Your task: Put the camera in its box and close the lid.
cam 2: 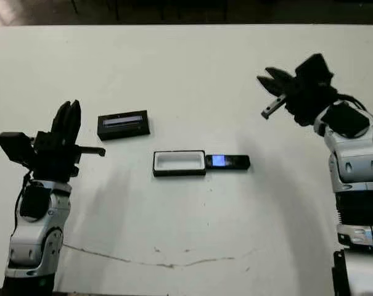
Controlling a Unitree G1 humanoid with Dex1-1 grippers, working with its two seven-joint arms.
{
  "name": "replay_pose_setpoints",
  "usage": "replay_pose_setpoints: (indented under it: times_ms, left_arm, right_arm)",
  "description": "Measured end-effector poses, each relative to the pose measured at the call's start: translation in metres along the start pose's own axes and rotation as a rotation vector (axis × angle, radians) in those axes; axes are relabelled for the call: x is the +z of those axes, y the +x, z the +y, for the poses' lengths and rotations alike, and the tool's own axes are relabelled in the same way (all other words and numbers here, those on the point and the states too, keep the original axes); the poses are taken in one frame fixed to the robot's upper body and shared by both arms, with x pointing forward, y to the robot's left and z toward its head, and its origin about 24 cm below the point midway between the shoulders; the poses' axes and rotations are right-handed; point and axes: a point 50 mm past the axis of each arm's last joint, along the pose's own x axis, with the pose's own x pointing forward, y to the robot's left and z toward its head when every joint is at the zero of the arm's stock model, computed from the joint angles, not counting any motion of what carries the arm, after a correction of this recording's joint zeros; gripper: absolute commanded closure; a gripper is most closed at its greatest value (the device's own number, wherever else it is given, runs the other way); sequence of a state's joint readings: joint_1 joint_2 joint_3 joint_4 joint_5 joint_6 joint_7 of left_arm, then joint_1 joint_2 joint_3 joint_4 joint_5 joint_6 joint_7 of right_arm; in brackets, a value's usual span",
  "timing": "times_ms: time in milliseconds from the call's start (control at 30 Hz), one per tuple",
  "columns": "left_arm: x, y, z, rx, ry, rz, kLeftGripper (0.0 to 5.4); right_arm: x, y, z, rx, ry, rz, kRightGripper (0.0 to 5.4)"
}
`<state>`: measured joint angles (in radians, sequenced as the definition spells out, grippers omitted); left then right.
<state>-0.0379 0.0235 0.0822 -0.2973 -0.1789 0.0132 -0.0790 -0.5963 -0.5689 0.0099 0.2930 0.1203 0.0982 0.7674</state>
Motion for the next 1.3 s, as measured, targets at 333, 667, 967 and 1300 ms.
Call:
replay_pose_setpoints:
  times_ms: [333, 667, 967, 1300]
  left_arm:
    - [0.000, 0.000, -0.001, -0.005, 0.000, 0.001, 5.39]
    - [-0.001, 0.000, -0.002, 0.001, 0.006, 0.006, 5.39]
    - [0.000, 0.000, -0.002, 0.000, 0.004, 0.007, 5.39]
    - [-0.001, 0.000, -0.004, -0.007, 0.009, 0.004, 5.39]
  right_arm:
    - [-0.016, 0.008, 0.022, 0.302, -0.137, 0.152, 5.40]
    - [-0.018, 0.008, 0.033, 0.430, -0.202, 0.200, 5.40]
    - [-0.024, -0.003, 0.041, 0.514, -0.154, 0.255, 5.40]
    - [-0.020, -0.012, 0.042, 0.542, -0.176, 0.292, 5.40]
